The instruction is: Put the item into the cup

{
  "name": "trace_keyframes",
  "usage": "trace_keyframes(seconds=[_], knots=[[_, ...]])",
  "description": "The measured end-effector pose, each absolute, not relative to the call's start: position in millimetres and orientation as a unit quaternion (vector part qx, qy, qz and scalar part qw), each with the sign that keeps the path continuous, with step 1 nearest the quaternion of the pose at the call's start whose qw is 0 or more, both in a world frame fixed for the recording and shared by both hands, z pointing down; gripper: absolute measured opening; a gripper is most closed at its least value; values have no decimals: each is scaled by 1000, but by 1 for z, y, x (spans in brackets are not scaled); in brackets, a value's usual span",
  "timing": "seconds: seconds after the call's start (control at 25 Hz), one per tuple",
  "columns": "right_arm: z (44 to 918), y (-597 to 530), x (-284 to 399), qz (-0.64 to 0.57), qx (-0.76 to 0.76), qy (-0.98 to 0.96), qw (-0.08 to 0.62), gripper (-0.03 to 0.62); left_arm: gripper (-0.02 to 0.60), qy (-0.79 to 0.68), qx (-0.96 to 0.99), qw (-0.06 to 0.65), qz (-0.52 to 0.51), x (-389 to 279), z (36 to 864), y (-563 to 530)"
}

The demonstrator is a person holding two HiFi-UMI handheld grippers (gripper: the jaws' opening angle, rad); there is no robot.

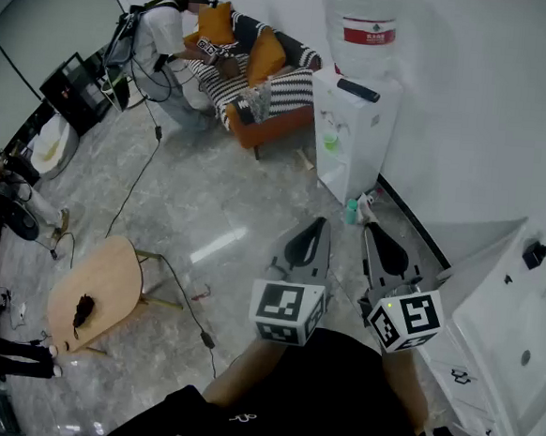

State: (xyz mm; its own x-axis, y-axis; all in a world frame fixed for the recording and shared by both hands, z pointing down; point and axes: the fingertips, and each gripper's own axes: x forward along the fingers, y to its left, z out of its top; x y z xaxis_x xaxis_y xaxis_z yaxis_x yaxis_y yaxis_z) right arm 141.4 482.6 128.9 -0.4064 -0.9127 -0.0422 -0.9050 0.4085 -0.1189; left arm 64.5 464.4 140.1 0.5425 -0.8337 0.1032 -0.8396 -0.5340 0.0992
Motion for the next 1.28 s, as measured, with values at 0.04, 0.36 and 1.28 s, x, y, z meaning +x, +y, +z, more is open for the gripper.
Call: trace_keyframes(seconds=[0.04, 0.36, 1.28], knots=[[130, 481, 141, -40, -543, 838, 50, 21, 14, -479, 875, 69, 23, 63, 141, 463], [130, 480, 134, -47, -539, 839, 59, 21, 14, -484, 872, 67, 33, 55, 142, 464], [138, 464, 136, -55, -525, 847, 59, 21, 14, -481, 870, 102, 22, 54, 145, 454]])
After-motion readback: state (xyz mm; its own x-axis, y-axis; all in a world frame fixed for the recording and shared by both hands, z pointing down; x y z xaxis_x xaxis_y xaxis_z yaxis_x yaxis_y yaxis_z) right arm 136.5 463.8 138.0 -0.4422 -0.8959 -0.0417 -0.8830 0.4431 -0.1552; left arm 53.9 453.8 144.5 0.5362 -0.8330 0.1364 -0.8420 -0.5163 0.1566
